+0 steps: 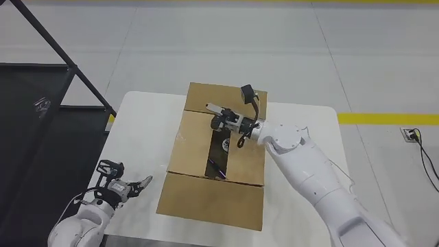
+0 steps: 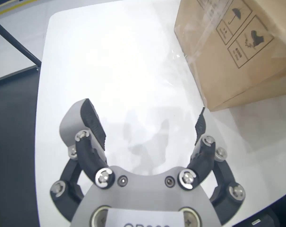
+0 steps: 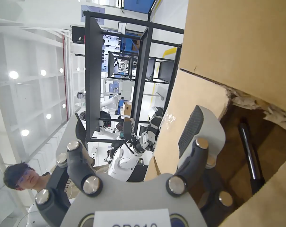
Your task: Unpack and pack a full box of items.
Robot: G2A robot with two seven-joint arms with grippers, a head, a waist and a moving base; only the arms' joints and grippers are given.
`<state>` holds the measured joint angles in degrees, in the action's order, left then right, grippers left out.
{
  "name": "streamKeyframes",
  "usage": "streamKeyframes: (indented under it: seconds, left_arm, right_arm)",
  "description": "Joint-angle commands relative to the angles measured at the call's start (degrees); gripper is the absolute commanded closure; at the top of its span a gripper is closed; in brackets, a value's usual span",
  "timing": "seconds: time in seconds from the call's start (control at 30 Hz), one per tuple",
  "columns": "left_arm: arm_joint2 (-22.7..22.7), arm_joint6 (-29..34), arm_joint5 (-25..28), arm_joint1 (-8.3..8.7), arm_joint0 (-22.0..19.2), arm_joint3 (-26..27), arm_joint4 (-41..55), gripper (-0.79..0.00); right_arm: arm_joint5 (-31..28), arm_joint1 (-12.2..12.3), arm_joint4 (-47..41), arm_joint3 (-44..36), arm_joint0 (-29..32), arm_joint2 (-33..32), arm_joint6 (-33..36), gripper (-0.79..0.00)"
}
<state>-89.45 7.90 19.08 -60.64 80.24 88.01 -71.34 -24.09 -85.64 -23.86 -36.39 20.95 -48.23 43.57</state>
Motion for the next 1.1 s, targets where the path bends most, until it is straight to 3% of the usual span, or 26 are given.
streamKeyframes:
  seconds: [0.0, 0.4, 0.73, 1.07]
  left_arm:
    - [2.08, 0.80, -1.50, -0.16, -2.30, -1.09, -3.65, -0.785]
    - [12.61, 0.93, -0.06, -1.41, -15.11, -12.18, -14.90, -0.785]
    - [17.85, -1.80, -3.23, -3.04, -21.92, -20.48, -16.54, -0.785]
    - [18.49, -4.28, -5.58, -3.88, -25.45, -25.90, -15.37, -0.785]
  right_arm:
    - [-0.65, 0.33, -0.16, -0.91, 0.81, -0.89, 0.20, -0.785]
    - [-10.92, 3.14, -3.32, -12.16, 10.63, -8.47, 2.82, -0.785]
    - [-8.79, 4.88, -1.81, -19.36, 15.96, -12.76, 2.37, -0.785]
    - [-6.76, 5.49, -0.43, -22.92, 18.05, -14.47, 1.55, -0.785]
